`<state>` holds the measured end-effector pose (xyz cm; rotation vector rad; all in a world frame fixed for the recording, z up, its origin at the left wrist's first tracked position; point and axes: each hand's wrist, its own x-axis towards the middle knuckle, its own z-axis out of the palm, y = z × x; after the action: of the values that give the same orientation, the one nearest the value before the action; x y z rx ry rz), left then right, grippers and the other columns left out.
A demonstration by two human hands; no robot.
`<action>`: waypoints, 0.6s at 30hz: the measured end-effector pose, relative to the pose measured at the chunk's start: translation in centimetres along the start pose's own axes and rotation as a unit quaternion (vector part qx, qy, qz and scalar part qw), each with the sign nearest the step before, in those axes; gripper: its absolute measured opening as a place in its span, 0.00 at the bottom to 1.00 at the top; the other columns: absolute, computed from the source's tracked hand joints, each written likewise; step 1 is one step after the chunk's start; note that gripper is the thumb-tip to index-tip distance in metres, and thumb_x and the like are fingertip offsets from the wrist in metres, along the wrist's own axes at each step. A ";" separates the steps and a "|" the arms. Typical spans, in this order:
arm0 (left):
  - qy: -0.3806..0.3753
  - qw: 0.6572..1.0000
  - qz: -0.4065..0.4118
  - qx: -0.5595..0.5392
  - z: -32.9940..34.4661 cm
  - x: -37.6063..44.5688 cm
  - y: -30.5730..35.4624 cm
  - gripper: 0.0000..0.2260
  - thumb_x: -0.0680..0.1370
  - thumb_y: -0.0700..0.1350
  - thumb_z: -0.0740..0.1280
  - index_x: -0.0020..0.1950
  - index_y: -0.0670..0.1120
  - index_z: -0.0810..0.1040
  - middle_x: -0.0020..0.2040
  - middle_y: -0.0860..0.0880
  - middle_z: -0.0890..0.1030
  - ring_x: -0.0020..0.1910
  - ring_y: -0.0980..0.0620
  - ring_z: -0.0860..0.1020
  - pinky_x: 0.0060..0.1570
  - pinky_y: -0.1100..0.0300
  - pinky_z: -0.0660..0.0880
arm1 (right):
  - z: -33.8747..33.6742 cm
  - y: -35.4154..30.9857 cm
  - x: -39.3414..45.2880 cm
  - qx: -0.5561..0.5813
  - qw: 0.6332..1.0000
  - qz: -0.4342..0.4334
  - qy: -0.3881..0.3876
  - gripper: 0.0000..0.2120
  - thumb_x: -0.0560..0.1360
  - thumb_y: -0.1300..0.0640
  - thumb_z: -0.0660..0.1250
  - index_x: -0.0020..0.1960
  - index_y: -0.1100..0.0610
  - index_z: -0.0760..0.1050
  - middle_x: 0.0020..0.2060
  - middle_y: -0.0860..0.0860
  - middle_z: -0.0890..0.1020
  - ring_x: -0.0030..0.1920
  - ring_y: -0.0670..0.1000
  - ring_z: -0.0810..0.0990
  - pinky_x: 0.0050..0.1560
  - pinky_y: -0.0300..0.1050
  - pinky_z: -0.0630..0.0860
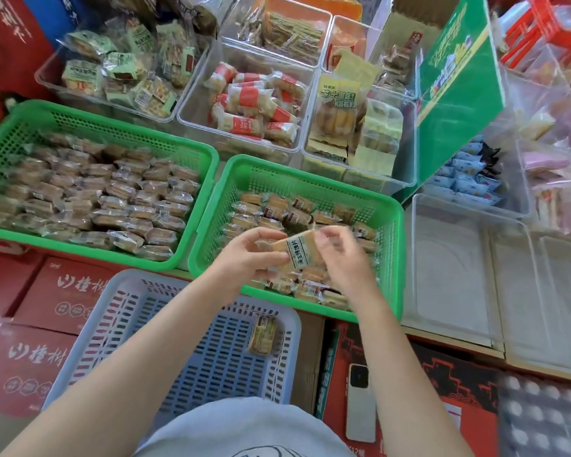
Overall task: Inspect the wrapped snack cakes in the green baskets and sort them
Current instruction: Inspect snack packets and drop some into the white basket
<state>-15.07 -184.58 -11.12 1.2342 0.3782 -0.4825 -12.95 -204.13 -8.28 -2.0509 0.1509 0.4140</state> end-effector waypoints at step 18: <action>-0.001 0.651 0.102 0.752 -3.7 10.8 -5.9 0.29 0.85 0.59 0.46 0.83 0.49 0.48 0.83 0.51 0.45 0.81 0.52 0.40 0.79 0.42 0.40 | 3.8 5.8 10.6 -0.324 0.941 -0.102 -0.005 0.12 0.77 0.63 0.68 0.58 0.55 0.70 0.51 0.52 0.79 0.52 0.54 0.76 0.45 0.47 0.72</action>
<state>-9.30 -184.14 -22.56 2.8694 -0.3334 -0.5858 -5.56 -203.03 -18.47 -2.6774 -0.2366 0.3727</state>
